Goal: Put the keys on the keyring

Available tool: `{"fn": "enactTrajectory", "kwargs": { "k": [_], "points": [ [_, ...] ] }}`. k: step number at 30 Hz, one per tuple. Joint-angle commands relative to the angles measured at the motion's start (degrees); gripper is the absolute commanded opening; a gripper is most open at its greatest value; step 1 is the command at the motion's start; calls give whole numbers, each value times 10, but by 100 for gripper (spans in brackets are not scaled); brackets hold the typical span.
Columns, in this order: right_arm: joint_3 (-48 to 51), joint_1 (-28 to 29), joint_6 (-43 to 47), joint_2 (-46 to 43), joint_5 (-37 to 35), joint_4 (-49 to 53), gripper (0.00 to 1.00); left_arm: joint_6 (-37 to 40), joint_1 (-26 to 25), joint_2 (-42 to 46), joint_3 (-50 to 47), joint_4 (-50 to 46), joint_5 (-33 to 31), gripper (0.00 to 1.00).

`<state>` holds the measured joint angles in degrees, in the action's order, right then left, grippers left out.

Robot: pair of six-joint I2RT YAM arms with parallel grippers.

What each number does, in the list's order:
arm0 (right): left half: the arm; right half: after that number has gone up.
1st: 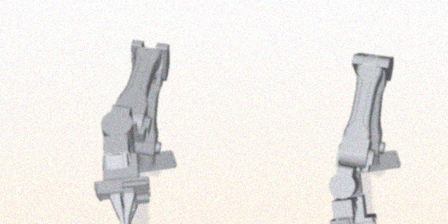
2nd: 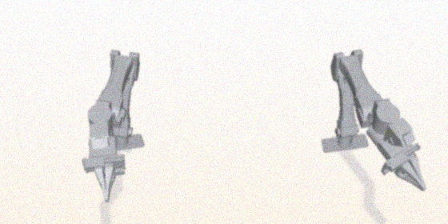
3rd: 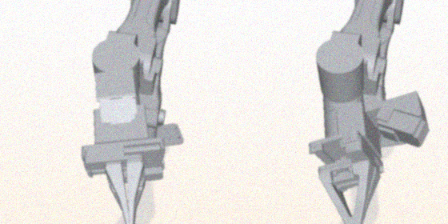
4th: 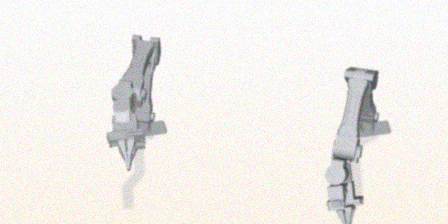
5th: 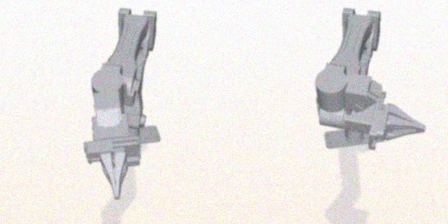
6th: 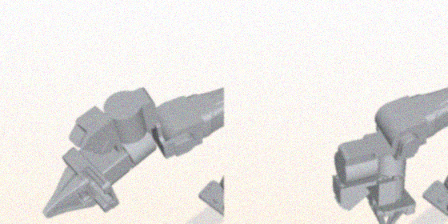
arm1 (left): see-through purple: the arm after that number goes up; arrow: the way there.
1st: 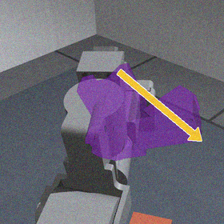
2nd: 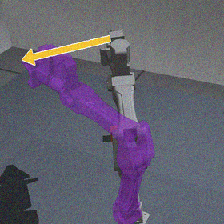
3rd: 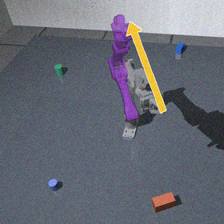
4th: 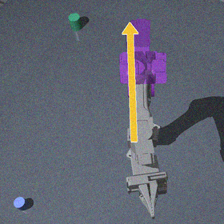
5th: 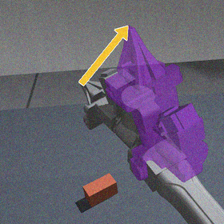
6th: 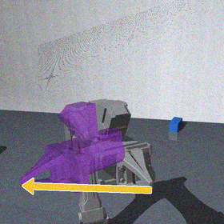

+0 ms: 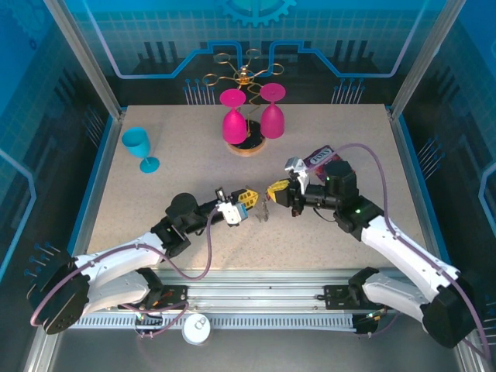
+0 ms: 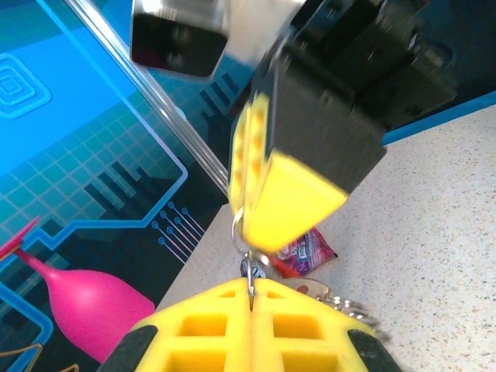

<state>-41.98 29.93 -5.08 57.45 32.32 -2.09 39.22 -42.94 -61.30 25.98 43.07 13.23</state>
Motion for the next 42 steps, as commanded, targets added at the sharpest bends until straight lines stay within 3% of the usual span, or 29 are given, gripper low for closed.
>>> {"fn": "enactTrajectory", "kwargs": {
  "k": [1,10,31,42],
  "points": [
    [5,5,89,-20,41,33,0,-33,-3,16,0,-6,-7,0],
    [-14,9,68,7,109,14,0,-13,-3,28,-3,-19,20,0],
    [-25,6,23,30,121,-30,0,22,-2,27,-1,-35,35,0],
    [-37,7,22,46,88,-5,0,26,-2,28,2,-36,49,0]
  ]
}}
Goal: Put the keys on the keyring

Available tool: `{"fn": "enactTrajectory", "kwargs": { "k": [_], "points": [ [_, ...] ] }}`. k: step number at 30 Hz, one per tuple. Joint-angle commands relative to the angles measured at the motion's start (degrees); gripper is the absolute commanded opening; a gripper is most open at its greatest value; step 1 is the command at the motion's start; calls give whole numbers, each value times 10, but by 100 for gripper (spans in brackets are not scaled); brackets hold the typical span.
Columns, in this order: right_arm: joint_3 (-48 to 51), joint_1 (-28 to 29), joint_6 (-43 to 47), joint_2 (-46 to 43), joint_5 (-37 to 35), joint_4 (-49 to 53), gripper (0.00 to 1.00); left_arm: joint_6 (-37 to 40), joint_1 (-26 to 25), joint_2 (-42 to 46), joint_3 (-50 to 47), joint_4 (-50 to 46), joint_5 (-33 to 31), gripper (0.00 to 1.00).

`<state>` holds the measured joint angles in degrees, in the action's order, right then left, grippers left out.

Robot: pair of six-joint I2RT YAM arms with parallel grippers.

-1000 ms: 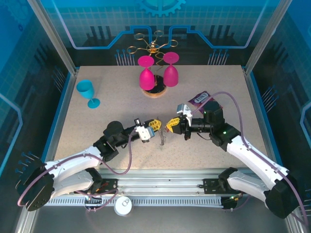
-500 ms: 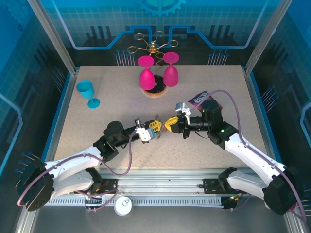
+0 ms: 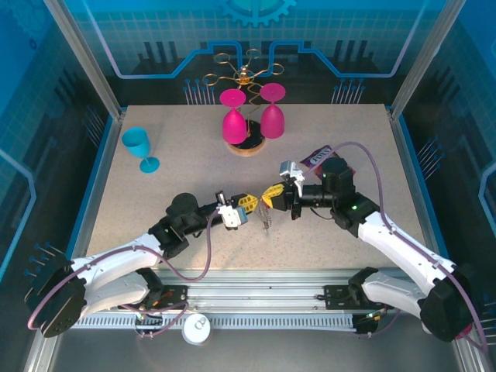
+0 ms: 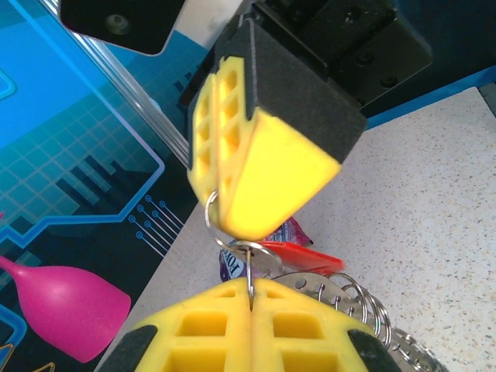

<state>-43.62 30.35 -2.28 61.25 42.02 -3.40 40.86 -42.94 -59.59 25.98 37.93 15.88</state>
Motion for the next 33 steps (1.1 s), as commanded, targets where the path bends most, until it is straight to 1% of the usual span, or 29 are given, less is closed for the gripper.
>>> {"fn": "enactTrajectory", "kwargs": {
  "k": [1,6,11,16,24,33],
  "points": [
    [-21,4,-5,11,-11,12,0,8,-2,10,2,17,23,0],
    [-16,3,-8,13,-8,10,0,6,-3,7,4,18,14,0],
    [-1,-2,-3,-15,-29,5,0,7,-2,8,4,15,2,0],
    [6,-3,4,-28,-11,22,0,11,-3,7,6,10,-1,0],
    [-1,1,0,-10,10,36,0,12,-3,8,7,8,-1,0],
    [-10,2,-6,10,9,31,0,12,-4,8,7,8,4,0]
  ]
}}
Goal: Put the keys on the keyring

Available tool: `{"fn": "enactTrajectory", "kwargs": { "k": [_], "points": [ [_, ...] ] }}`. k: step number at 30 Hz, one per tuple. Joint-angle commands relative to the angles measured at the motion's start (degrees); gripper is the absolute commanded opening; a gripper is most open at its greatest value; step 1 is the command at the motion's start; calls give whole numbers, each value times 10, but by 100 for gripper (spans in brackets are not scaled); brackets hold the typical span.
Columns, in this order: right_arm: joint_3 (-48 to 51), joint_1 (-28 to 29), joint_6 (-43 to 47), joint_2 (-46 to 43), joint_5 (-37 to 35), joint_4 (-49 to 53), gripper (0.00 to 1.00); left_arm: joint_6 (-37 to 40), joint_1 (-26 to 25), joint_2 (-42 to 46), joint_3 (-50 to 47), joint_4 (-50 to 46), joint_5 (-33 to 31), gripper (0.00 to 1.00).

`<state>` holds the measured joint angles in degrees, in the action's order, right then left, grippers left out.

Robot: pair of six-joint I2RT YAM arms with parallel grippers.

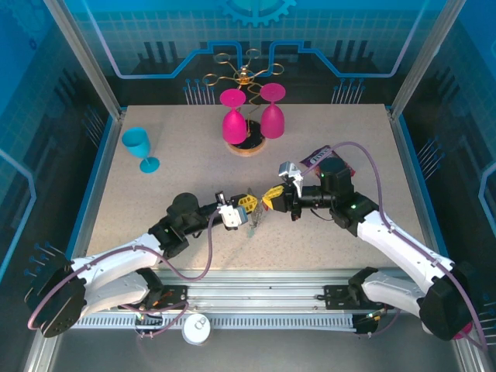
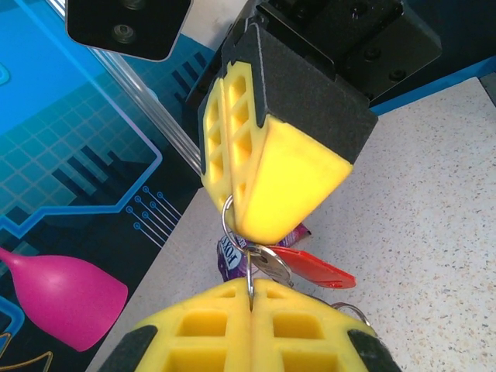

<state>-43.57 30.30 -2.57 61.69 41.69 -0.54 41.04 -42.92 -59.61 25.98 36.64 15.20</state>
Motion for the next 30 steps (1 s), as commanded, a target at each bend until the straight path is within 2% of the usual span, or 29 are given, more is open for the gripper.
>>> {"fn": "enactTrajectory", "kwargs": {
  "k": [1,9,23,30],
  "points": [
    [-10,2,-4,6,8,1,0,11,-3,8,7,21,13,0],
    [-11,6,-16,18,13,-10,0,7,-4,8,7,30,15,0],
    [-2,24,-68,52,11,-62,0,-14,-8,-23,-3,125,-6,0],
    [-15,27,-89,81,-16,-65,0,-21,-9,-31,-6,147,18,0]
  ]
}}
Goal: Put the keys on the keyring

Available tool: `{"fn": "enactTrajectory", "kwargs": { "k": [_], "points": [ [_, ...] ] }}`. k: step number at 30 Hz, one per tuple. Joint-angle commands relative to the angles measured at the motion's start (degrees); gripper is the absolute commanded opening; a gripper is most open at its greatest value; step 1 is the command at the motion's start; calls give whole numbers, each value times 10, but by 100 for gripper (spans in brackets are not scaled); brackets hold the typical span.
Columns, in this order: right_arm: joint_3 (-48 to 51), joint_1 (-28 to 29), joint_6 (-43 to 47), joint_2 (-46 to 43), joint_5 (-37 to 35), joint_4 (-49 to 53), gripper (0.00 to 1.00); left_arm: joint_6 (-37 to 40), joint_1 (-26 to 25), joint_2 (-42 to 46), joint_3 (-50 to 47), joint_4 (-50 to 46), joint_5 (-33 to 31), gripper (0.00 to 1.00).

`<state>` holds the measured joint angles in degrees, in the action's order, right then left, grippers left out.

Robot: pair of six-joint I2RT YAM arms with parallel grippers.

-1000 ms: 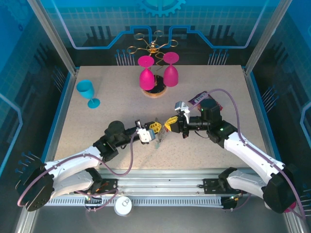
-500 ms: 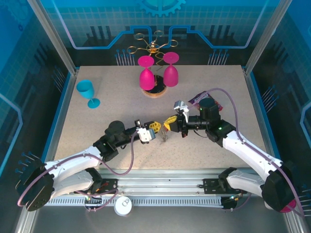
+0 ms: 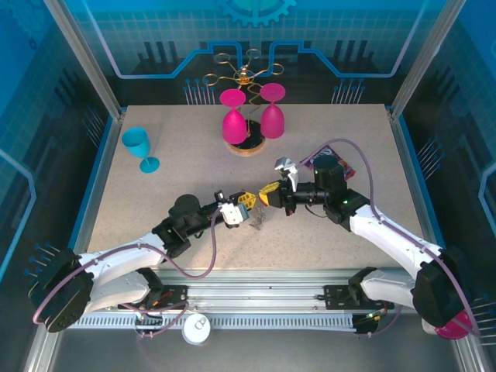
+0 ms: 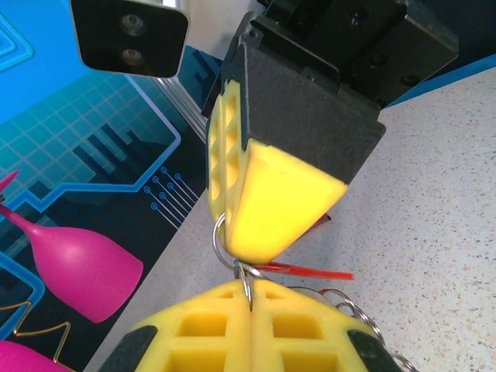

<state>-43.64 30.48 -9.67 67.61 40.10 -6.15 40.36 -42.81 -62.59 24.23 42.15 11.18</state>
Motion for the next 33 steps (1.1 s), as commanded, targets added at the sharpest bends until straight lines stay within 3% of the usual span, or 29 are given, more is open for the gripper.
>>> {"fn": "enactTrajectory", "kwargs": {
  "k": [1,13,26,29,33],
  "points": [
    [-18,27,-19,26,-4,-7,0,-14,-10,-2,12,92,64,0],
    [-29,28,-28,55,-52,12,0,-18,-10,-12,-4,154,44,0],
    [-20,-32,-27,29,40,37,0,-59,-9,0,-15,180,60,0],
    [-18,-34,-25,24,43,40,11,-62,-9,3,-16,173,62,0],
    [-18,-40,-22,10,30,45,37,-62,-9,6,-16,166,61,0]
  ]
}}
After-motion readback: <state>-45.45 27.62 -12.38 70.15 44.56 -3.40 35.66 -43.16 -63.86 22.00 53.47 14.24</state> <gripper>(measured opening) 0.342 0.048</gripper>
